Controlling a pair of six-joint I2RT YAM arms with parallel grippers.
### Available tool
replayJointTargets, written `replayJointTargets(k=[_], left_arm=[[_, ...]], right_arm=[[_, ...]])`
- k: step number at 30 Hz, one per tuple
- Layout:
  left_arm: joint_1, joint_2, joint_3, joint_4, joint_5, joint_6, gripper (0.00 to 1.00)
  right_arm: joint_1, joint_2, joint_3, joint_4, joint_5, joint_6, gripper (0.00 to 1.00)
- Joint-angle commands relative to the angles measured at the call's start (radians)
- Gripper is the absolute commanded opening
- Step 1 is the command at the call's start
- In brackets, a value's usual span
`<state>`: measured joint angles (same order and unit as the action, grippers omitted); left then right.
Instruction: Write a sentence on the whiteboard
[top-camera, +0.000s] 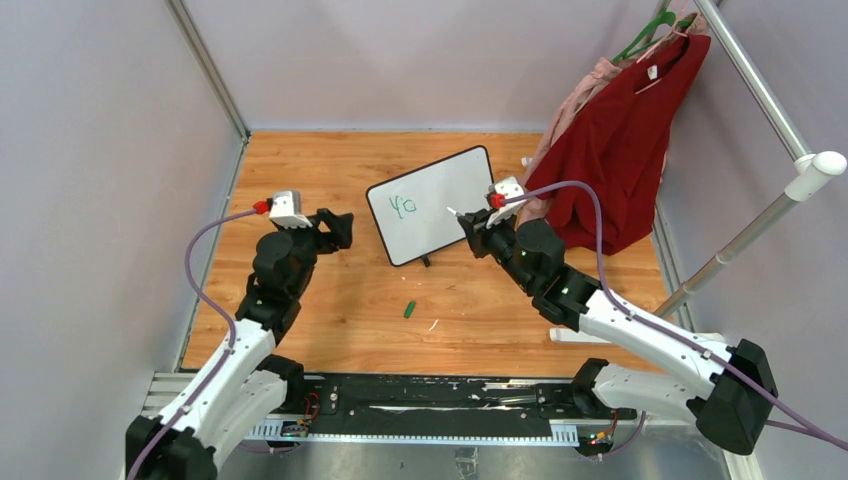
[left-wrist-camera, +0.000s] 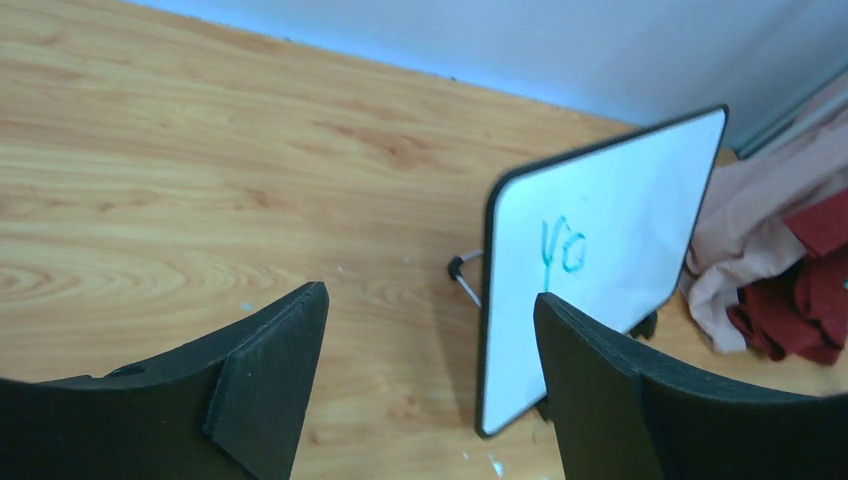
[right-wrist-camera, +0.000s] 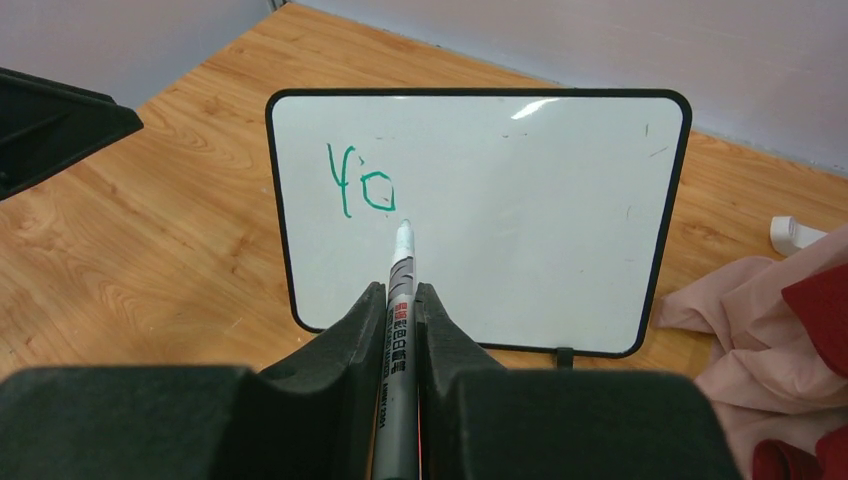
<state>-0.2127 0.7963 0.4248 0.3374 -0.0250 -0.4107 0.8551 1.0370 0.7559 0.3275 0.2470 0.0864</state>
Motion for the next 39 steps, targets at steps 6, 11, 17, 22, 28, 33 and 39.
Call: replayJointTargets(k=[6,11,17,22,28,33,39], left_arm=[[-0.457,0.065,0.255,-0.589,-0.626,0.025,1.00],[-0.504,0.152,0.375,-0.777,-0.775,-0.256,1.00],[-0.501,0.166,0.366,-0.804,-0.733,-0.214,1.00],[-0.519,0.128,0.323,-0.721,-0.510,-0.184,1.00],[-0.688,0.296,0.418,-0.776,-0.582,-0.296,0.97],[-0.760,0.467,0.472,-0.740,-0.612,-0.428,0.84],[-0.767,0.664,0.547,-0.720,-0.683,-0.536,0.69]], right_arm=[[-0.001,-0.084,0.021,-0.158,0.052,0.062,0.00],[-0.001,-0.149,-0.001,-0.205,0.082,0.054,0.00],[-0.001,-0.211,-0.031,-0.225,0.098,0.041,0.00],[-0.001,-0.231,-0.042,-0.230,0.108,0.035,0.00],[-0.001,-0.275,-0.051,-0.250,0.123,0.037,0.00],[-0.001,-0.318,-0.058,-0.289,0.134,0.043,0.00],[-0.001,-0.371,-0.055,-0.324,0.138,0.042,0.00]])
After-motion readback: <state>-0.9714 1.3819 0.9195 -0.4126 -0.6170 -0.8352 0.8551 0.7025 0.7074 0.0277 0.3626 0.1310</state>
